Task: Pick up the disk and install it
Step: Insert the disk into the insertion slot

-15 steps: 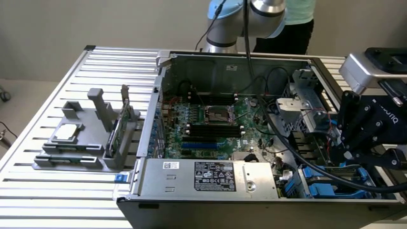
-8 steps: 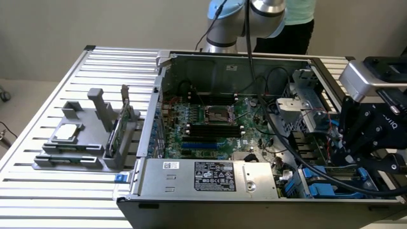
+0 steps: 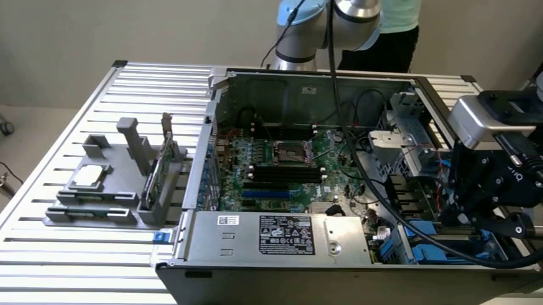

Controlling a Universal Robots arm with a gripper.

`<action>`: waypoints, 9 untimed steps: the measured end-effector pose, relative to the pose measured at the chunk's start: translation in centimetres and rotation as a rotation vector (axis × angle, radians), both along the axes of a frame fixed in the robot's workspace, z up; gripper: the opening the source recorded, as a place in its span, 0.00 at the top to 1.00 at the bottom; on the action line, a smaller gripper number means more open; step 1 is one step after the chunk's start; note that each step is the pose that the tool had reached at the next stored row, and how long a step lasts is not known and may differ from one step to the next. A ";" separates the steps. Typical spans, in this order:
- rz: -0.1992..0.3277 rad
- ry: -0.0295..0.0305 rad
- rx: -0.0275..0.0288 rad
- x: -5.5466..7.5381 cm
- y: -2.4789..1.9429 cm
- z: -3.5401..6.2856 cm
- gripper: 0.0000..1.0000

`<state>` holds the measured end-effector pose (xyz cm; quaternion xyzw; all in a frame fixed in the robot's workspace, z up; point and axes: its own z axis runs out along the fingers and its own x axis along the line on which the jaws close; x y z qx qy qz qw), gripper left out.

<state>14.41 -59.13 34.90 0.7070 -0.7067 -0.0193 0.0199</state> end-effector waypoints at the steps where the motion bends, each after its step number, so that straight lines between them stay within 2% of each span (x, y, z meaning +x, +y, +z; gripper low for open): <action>1: 0.000 -0.0015 -0.0004 0.1 0.02 -0.13 0.89; 9: 0.000 -0.0106 -0.0034 0.5 0.27 -1.24 0.89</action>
